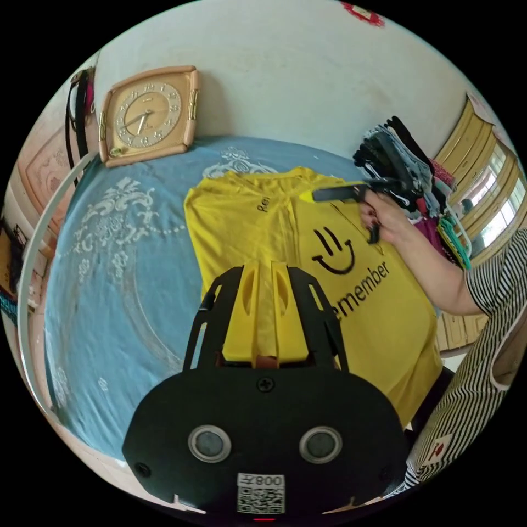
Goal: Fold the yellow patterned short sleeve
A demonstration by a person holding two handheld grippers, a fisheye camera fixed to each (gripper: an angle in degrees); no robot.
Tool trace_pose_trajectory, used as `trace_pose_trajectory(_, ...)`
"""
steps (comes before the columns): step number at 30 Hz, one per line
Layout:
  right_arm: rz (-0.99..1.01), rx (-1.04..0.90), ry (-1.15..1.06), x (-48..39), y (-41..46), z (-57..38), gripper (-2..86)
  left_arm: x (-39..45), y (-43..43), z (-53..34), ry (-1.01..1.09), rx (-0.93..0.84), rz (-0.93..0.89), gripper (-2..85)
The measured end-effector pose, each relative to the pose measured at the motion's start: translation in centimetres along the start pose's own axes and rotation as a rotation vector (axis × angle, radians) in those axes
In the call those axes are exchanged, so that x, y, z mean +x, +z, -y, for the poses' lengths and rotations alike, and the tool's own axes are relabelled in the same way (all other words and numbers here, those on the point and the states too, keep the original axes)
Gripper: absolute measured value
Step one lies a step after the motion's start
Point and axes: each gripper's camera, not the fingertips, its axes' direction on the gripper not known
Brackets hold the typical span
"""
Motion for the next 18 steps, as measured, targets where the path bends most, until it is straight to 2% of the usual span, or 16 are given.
trace_pose_trajectory(3,0.082,-0.095,-0.139,-7.1,2.4,-0.7,0.2,-2.5,2.0,4.3,-0.002,-0.004,0.036,1.2)
trace_pose_trajectory(9,-0.04,-0.266,-0.258,-13.8,6.2,-1.9,0.1,-7.5,8.6,11.2,-0.099,-0.091,0.035,0.5)
trace_pose_trajectory(11,-0.067,-0.234,-0.27,-14.4,5.4,-2.1,0.1,-8.3,10.3,12.0,-0.129,-0.137,0.105,0.4)
trace_pose_trajectory(16,-0.043,-0.221,-0.234,-14.6,2.5,-1.1,0.2,-9.1,10.8,11.8,-0.12,-0.104,0.092,0.3)
trace_pose_trajectory(18,-0.036,-0.175,-0.196,-13.8,-1.1,-0.8,0.2,-8.7,9.7,11.1,-0.114,-0.067,0.144,0.3)
